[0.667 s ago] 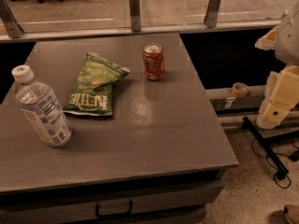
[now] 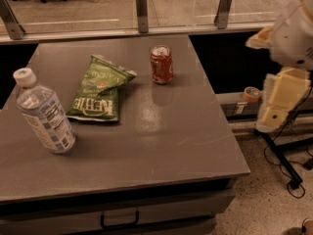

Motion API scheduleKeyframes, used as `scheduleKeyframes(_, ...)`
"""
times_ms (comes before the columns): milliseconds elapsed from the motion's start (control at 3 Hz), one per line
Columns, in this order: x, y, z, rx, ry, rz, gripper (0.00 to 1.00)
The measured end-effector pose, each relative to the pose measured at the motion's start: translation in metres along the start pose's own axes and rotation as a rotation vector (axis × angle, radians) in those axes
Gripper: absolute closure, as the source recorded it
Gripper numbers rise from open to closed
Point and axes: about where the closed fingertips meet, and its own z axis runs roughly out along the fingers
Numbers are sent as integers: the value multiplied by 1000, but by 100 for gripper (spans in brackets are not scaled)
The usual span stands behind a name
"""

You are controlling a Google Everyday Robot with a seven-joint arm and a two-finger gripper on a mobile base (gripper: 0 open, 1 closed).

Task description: Pick green jalapeno chip bag

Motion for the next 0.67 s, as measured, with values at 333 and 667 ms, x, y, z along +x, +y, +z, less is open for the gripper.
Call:
scheduleKeyframes(333, -75, -4, 21, -29, -126, -281, 0)
scheduleKeyframes(667, -138, -3, 40, -27, -206, -509, 0)
